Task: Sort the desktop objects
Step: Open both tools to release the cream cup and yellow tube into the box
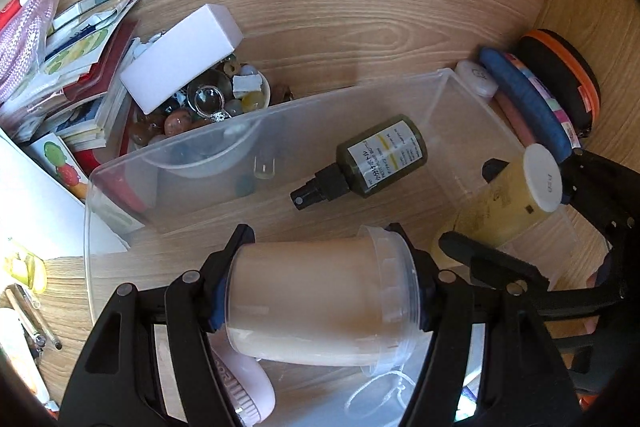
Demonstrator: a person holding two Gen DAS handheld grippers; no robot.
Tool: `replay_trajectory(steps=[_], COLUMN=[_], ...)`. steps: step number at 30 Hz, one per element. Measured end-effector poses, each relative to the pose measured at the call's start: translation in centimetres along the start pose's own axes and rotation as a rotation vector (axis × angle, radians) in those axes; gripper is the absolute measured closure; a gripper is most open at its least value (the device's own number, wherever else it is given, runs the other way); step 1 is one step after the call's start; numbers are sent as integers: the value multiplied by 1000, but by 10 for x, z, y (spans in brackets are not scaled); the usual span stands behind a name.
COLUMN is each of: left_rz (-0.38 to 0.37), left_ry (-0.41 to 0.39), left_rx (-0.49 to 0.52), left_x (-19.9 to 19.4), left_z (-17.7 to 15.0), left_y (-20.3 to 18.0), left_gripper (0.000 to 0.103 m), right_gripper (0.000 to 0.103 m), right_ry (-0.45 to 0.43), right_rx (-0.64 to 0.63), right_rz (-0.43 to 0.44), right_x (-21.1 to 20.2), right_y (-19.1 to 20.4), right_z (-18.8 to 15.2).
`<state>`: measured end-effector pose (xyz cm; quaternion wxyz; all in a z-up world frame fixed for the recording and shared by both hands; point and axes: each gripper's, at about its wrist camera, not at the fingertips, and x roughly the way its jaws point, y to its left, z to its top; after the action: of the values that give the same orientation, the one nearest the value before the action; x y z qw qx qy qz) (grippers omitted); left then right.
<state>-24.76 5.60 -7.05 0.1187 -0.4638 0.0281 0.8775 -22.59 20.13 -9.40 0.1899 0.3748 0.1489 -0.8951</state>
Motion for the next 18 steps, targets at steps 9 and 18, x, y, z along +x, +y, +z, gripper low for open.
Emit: replay_trajectory(steps=[9,18], left_rz=[13,12], left_ry=[-28,-86], left_rx=[2,-13], left_x=[-1,-22], left_z=[1,6], left_y=[-2,0], left_gripper=[32,22], right_gripper=[47,25], right_ry=[-28,-32], right_rx=[9,8], right_rz=[-9,-23], right_x=[-1,-6], right_y=[-2,2], right_z=[-2,-2])
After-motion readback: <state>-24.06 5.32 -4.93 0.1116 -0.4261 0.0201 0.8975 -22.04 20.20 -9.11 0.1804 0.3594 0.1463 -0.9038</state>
